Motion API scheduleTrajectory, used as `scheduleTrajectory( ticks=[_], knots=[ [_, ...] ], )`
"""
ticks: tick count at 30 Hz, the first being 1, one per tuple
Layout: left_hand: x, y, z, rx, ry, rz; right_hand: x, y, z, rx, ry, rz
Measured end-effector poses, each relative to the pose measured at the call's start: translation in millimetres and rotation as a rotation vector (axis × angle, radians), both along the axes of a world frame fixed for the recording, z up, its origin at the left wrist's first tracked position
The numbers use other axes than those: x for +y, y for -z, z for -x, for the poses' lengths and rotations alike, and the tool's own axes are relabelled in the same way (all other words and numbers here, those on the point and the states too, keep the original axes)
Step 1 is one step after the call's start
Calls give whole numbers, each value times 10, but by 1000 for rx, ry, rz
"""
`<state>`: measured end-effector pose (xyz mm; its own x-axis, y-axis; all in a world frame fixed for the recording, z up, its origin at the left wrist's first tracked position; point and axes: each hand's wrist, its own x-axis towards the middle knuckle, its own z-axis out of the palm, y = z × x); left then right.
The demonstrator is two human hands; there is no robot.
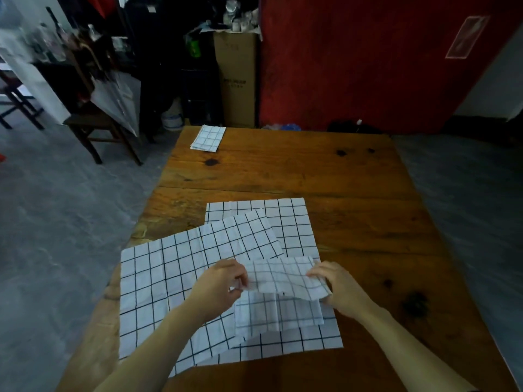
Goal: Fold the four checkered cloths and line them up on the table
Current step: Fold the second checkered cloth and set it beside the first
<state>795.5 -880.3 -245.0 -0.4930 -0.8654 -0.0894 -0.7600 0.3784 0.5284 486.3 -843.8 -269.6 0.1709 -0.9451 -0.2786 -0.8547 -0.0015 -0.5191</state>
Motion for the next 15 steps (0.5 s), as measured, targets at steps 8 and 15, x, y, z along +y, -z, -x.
scheduleTrajectory(
  ticks=[8,15],
  knots=[
    [386,402,-64,-285,102,-29,383,167,-147,109,-8,-194],
    [313,429,186,-273,-10,34,226,243,-429,51,41,41]
  ],
)
